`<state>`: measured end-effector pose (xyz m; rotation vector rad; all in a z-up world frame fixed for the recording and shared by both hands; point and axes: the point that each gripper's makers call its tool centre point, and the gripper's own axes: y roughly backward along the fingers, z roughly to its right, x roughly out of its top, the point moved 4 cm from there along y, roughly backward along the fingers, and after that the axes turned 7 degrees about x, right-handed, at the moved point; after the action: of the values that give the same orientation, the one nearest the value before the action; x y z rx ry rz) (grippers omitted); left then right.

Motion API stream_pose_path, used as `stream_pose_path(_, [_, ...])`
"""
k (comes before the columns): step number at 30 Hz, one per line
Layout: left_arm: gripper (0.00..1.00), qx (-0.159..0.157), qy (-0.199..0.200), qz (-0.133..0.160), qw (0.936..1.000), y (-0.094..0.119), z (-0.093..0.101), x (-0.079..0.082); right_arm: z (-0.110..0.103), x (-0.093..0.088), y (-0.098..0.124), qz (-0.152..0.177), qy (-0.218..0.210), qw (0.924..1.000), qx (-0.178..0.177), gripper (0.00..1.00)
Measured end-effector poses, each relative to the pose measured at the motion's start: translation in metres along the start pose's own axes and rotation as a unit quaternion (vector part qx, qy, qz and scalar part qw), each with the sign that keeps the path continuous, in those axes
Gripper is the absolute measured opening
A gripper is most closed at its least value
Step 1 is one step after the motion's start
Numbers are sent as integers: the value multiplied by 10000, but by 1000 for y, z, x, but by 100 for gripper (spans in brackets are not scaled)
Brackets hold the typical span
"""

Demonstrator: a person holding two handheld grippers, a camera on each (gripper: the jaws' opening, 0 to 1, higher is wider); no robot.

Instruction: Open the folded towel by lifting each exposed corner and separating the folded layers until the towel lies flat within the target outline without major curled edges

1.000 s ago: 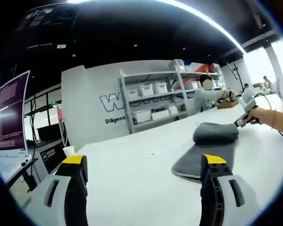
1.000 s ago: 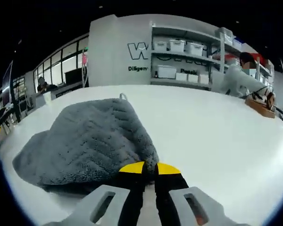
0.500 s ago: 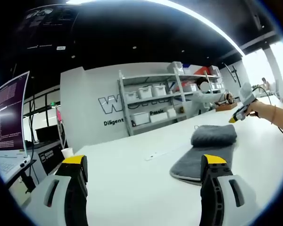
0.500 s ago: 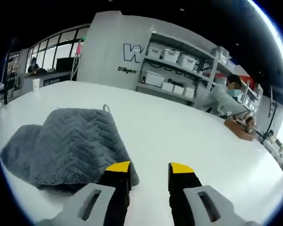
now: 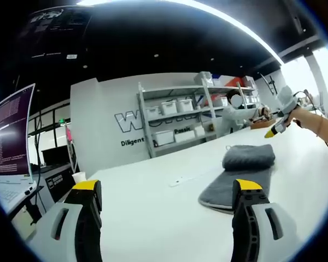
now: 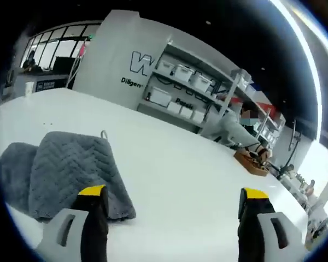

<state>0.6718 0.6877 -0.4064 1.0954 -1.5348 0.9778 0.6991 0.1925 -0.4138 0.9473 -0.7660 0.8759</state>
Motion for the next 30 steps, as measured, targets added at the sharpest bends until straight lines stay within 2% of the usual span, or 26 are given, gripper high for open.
stream_pose_path(4, [97, 19, -9, -5, 10000, -2, -2, 0, -7, 1, 0, -119, 89, 9999, 85, 99])
stream_pose_path(9, [97, 67, 36, 21, 10000, -1, -5, 2, -8, 10, 9, -2, 215, 9997, 76, 99])
stream_pose_path(12, [97, 91, 70, -4, 9999, -1, -7, 0, -14, 19, 18, 297, 294, 9988, 236, 99])
stream_pose_path(14, [97, 104, 74, -28, 9999, -2, -7, 0, -23, 28, 25, 718, 280, 9961, 422, 99])
stream_pose_path(16, [97, 95, 69, -19, 9999, -2, -7, 0, -31, 32, 31, 863, 238, 9940, 631, 99])
stream_pose_path(18, [97, 110, 42, -10, 9999, -3, -6, 0, -36, 34, 34, 884, 210, 9929, 773, 99])
stream_pose_path(20, [98, 175, -163, -64, 9997, -3, -6, -1, -44, 36, 39, 910, 187, 9908, 983, 99])
stream_pose_path(22, [98, 163, -188, -87, 9997, -3, -5, -1, -52, 39, 45, 1060, 205, 9870, 1189, 99])
stream_pose_path(27, [98, 161, -132, -121, 9997, -3, -7, -3, -52, 45, 60, 1362, 263, 9826, 1231, 99])
stream_pose_path(30, [99, 188, 40, -123, 9997, -3, -10, -4, -51, 45, 71, 1507, 286, 9797, 1288, 99])
